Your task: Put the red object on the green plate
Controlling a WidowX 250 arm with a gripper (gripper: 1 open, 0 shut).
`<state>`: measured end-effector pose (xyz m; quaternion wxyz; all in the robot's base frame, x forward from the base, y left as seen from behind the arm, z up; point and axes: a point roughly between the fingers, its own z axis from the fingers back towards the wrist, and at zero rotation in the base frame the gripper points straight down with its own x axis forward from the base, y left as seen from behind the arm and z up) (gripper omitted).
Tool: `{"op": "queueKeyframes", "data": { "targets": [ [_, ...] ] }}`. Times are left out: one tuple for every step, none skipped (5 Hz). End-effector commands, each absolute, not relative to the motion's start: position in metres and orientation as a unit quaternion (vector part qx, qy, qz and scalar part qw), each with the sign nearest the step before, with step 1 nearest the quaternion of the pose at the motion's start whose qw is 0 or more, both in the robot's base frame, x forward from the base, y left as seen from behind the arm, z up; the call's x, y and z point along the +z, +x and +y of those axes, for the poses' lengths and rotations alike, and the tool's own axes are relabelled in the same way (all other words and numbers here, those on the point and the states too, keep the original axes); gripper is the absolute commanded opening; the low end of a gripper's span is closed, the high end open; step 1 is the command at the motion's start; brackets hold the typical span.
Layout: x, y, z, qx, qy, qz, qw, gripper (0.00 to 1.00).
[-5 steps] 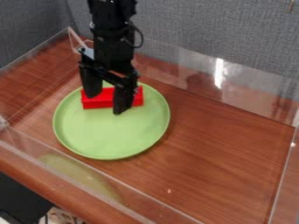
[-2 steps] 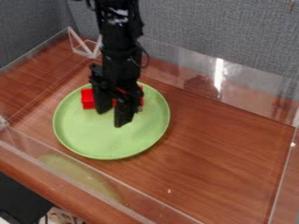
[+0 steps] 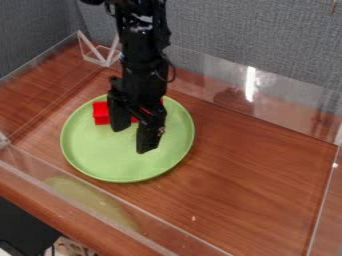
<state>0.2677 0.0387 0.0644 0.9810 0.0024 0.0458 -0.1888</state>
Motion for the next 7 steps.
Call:
{"op": "queueKeyframes", "data": {
  "targets": [
    [0.083, 0.274, 0.041, -0.201, 0.009, 0.016, 0.979, 1.00],
    [0.082, 0.278, 0.045, -0.209, 0.008, 0.015, 0.978, 1.00],
    [0.078, 0.283, 0.051, -0.216, 0.008, 0.016, 0.976, 1.00],
    [0.073, 0.280, 0.051, -0.236, 0.006, 0.021, 0.972, 1.00],
    [0.069, 0.276, 0.051, -0.255, 0.005, 0.024, 0.967, 1.00],
    [0.075, 0.275, 0.048, -0.243, 0.003, 0.025, 0.970, 1.00],
    [0.083, 0.274, 0.045, -0.231, 0.001, 0.024, 0.973, 1.00]
  ]
}}
